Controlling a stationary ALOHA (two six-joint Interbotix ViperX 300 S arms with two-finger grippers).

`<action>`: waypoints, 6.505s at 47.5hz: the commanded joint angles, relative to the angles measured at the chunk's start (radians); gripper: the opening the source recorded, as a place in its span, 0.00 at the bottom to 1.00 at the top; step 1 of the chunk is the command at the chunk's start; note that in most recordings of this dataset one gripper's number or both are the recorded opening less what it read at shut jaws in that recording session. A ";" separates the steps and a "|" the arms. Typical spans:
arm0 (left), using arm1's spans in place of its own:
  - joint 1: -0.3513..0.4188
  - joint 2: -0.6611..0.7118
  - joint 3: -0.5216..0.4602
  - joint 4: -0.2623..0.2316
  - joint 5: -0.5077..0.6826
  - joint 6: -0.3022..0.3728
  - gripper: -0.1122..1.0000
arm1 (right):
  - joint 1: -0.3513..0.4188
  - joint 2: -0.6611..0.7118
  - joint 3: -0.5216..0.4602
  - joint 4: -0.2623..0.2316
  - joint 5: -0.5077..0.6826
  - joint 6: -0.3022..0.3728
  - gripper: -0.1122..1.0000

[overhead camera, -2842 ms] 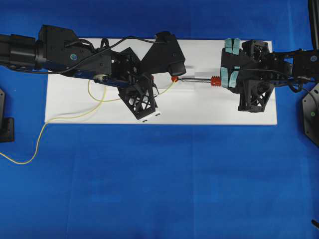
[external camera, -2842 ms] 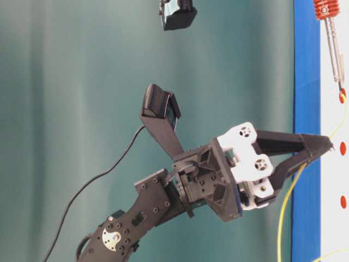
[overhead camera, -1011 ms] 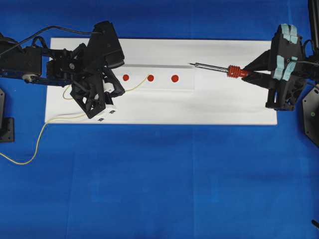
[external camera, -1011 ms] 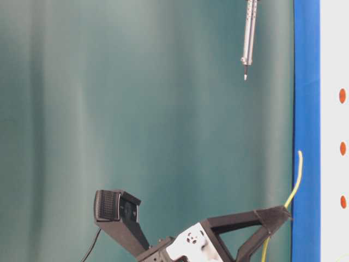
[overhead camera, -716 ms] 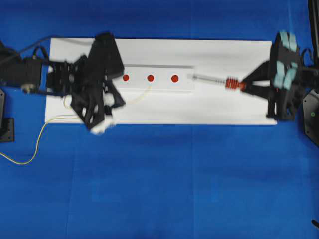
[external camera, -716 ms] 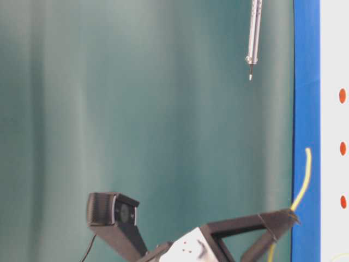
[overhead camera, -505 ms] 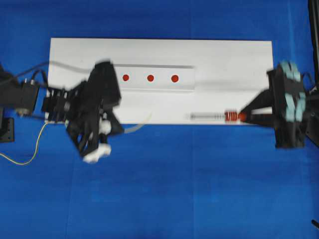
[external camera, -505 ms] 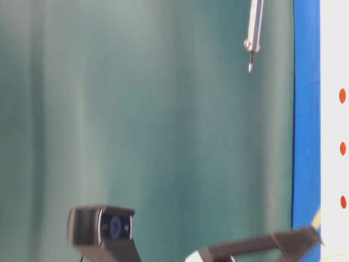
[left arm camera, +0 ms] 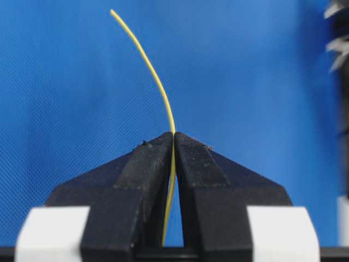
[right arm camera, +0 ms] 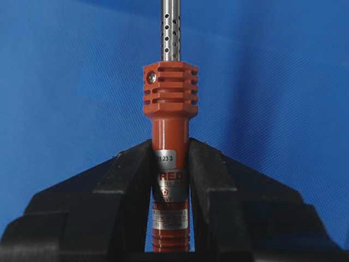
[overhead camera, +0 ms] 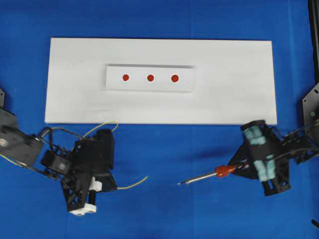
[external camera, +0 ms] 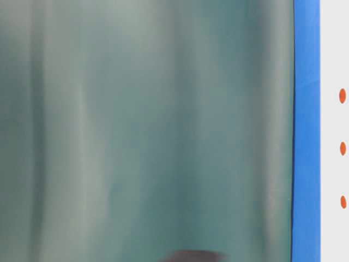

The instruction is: Touch the tip of the soldering iron to the tip of the solder at the mark.

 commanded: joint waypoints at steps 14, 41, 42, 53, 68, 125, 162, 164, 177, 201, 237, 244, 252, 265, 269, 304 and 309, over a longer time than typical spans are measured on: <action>-0.002 0.117 -0.044 0.000 -0.051 0.014 0.11 | 0.003 0.196 -0.071 0.006 -0.083 0.003 0.16; 0.005 0.015 -0.049 0.003 0.044 0.058 0.80 | 0.000 0.150 -0.094 0.015 -0.040 0.002 0.82; 0.006 0.002 -0.051 0.003 0.055 0.071 0.84 | -0.003 0.138 -0.097 0.012 -0.028 0.000 0.88; 0.071 -0.198 -0.046 0.003 0.178 0.261 0.81 | -0.069 -0.104 -0.144 -0.087 0.222 -0.011 0.88; 0.239 -0.408 0.031 0.003 0.242 0.463 0.80 | -0.227 -0.471 -0.133 -0.218 0.396 -0.009 0.88; 0.364 -1.177 0.600 0.003 0.072 0.594 0.79 | -0.362 -0.805 0.204 -0.272 0.150 0.051 0.88; 0.370 -1.178 0.600 0.003 0.075 0.594 0.79 | -0.362 -0.807 0.204 -0.275 0.153 0.051 0.87; 0.370 -1.178 0.600 0.003 0.075 0.594 0.79 | -0.362 -0.805 0.204 -0.275 0.153 0.051 0.87; 0.370 -1.178 0.600 0.003 0.075 0.594 0.79 | -0.362 -0.805 0.204 -0.275 0.153 0.051 0.87; 0.370 -1.178 0.600 0.003 0.075 0.594 0.79 | -0.362 -0.807 0.202 -0.278 0.153 0.049 0.87; 0.370 -1.178 0.598 0.003 0.075 0.594 0.79 | -0.362 -0.802 0.206 -0.278 0.155 0.048 0.87; 0.370 -1.178 0.598 0.002 0.075 0.594 0.79 | -0.362 -0.802 0.204 -0.278 0.155 0.048 0.87; 0.370 -1.178 0.598 0.003 0.075 0.594 0.79 | -0.362 -0.802 0.206 -0.278 0.155 0.048 0.87; 0.373 -1.178 0.600 0.003 0.075 0.594 0.79 | -0.362 -0.802 0.206 -0.278 0.155 0.048 0.87; 0.370 -1.178 0.600 0.003 0.075 0.594 0.79 | -0.362 -0.802 0.206 -0.278 0.155 0.048 0.87; 0.370 -1.178 0.600 0.003 0.078 0.594 0.79 | -0.362 -0.802 0.206 -0.279 0.155 0.048 0.87; 0.370 -1.178 0.600 0.003 0.078 0.594 0.79 | -0.362 -0.802 0.206 -0.279 0.156 0.048 0.87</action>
